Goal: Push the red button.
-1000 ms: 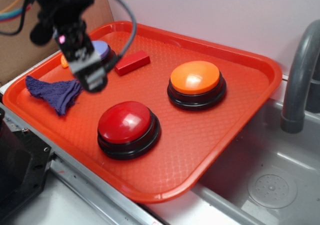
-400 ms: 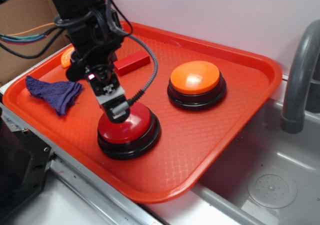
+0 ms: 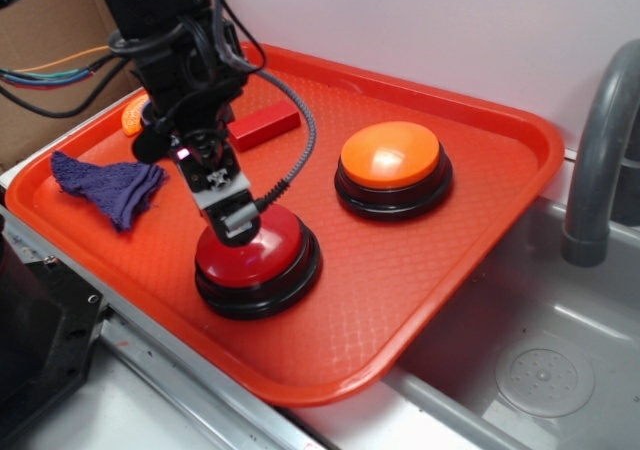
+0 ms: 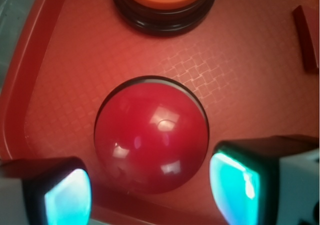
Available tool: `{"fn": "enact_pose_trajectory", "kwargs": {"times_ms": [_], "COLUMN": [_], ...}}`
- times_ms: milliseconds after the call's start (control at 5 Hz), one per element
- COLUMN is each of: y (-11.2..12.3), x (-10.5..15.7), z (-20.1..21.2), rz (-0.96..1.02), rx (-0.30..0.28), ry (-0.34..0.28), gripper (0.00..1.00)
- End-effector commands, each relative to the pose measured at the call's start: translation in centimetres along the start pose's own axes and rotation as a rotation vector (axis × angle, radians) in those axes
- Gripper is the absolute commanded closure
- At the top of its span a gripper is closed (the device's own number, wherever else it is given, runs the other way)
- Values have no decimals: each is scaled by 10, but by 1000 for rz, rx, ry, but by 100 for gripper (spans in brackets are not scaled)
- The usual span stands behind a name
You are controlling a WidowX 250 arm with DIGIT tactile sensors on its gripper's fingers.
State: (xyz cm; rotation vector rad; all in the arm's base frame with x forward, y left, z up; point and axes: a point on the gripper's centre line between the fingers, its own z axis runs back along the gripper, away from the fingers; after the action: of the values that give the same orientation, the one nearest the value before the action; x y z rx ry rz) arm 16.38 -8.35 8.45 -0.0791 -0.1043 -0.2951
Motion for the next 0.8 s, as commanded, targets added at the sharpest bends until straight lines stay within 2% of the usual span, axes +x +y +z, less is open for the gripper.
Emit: {"fn": "enact_pose_trajectory", "kwargs": {"times_ms": [0, 200, 600], "y": [-8, -11, -16], "x": [25, 26, 19], "z": [-43, -53, -27], "rz": [-52, -72, -88], "rx": [46, 37, 35], "ry": [7, 46, 23], "gripper": [0, 0, 0]}}
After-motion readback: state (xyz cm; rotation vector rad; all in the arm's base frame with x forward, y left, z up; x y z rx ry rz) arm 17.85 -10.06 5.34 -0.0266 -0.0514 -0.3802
